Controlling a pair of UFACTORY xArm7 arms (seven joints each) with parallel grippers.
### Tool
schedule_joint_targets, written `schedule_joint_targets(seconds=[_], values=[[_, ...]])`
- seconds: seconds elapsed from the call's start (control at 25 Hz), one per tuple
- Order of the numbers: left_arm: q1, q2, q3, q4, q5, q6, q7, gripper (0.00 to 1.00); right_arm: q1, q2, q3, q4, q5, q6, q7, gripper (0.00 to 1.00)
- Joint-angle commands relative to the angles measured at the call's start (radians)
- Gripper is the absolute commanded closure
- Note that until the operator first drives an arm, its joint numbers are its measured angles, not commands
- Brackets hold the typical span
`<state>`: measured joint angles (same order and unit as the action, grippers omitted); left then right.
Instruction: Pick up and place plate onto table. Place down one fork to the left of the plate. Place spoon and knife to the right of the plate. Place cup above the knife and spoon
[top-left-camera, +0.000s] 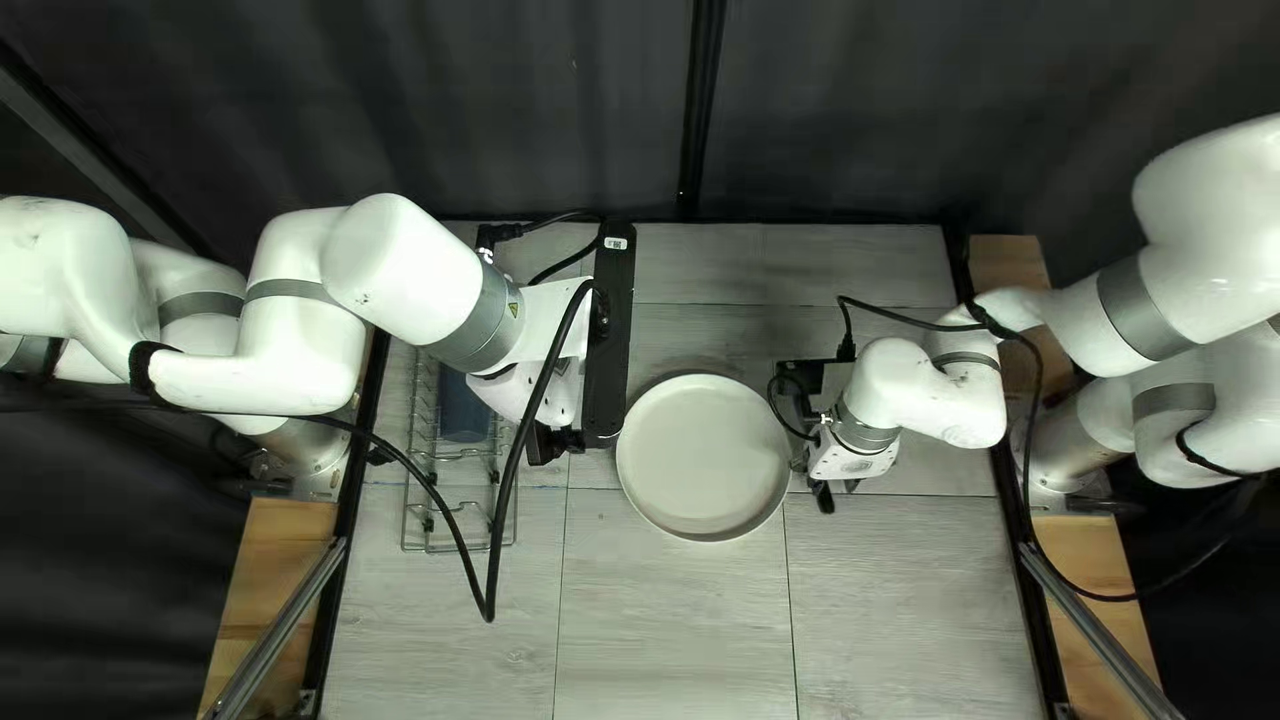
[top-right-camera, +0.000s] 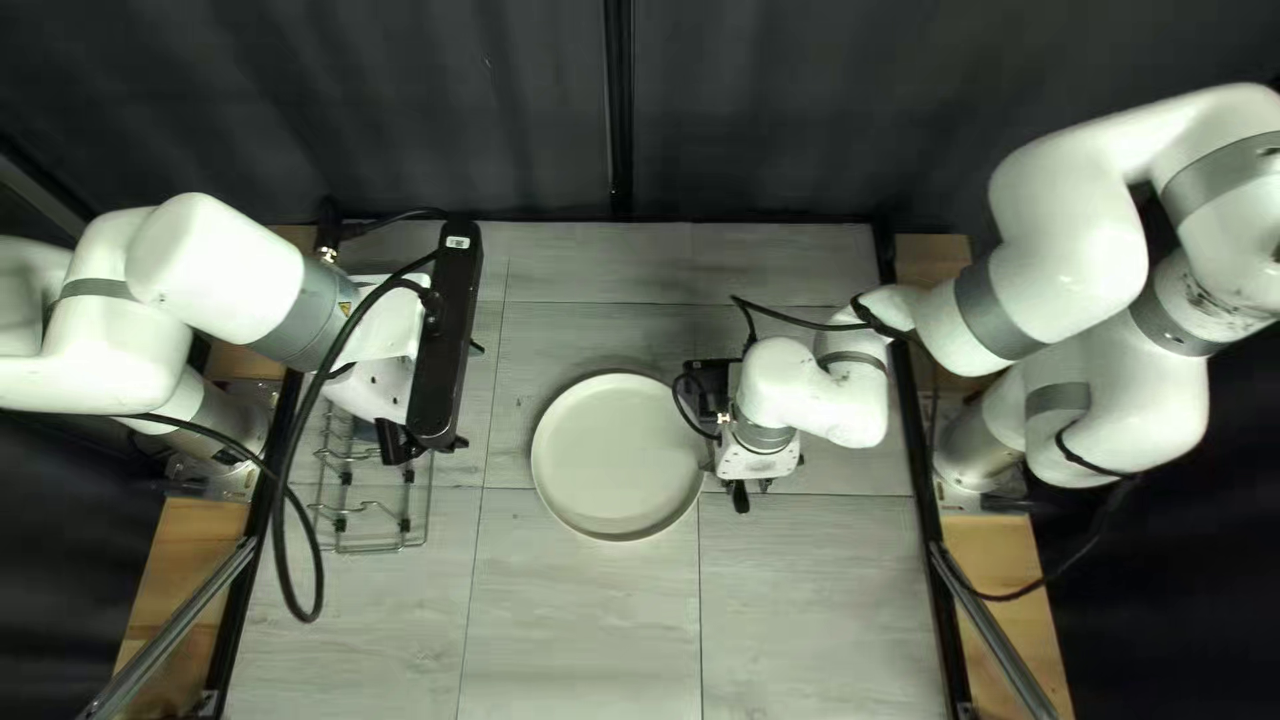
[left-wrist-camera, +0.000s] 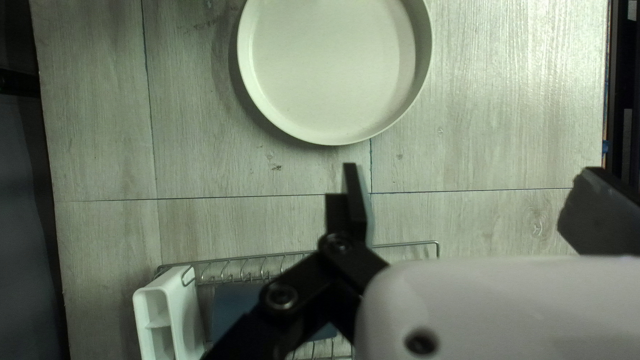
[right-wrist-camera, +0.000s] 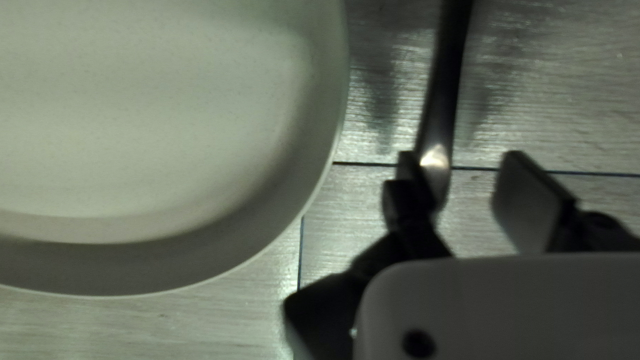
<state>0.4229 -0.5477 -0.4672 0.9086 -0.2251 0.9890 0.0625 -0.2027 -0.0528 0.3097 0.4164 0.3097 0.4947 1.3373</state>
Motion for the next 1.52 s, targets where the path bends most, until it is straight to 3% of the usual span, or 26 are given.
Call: schedule_joint_targets(seconds=[0.04, 0.2, 0.32, 0.72, 0.92, 1.0, 1.28, 1.4, 1.52], values=[[0.000, 0.000, 0.000, 0.000, 0.000, 0.000, 0.000, 0.00, -0.010, -0.133, 0.010, 0.006, -0.052, 0.125, 0.046, 0.00], [0.000, 0.000, 0.000, 0.000, 0.000, 0.000, 0.000, 0.00, -0.007, -0.274, 0.036, 0.060, -0.145, 0.314, 0.032, 0.00], [0.000, 0.000, 0.000, 0.000, 0.000, 0.000, 0.000, 0.00, 0.038, -0.384, 0.012, 0.072, -0.182, 0.428, -0.120, 0.00], [0.000, 0.000, 0.000, 0.000, 0.000, 0.000, 0.000, 0.00, 0.056, -0.405, 0.011, 0.064, -0.192, 0.436, -0.163, 0.00], [0.000, 0.000, 0.000, 0.000, 0.000, 0.000, 0.000, 0.00, 0.143, -0.614, -0.086, 0.122, -0.223, 0.637, -0.432, 0.00], [0.000, 0.000, 0.000, 0.000, 0.000, 0.000, 0.000, 0.00, 0.172, -0.693, -0.114, 0.103, -0.232, 0.655, -0.510, 0.00], [0.000, 0.000, 0.000, 0.000, 0.000, 0.000, 0.000, 0.00, 0.178, -0.695, -0.104, 0.098, -0.239, 0.653, -0.514, 0.00], [0.000, 0.000, 0.000, 0.000, 0.000, 0.000, 0.000, 0.00, 0.263, -0.794, -0.173, 0.065, -0.248, 0.690, -0.716, 0.00], [0.000, 0.000, 0.000, 0.000, 0.000, 0.000, 0.000, 0.00, 0.273, -0.809, -0.179, 0.064, -0.251, 0.699, -0.735, 0.00]])
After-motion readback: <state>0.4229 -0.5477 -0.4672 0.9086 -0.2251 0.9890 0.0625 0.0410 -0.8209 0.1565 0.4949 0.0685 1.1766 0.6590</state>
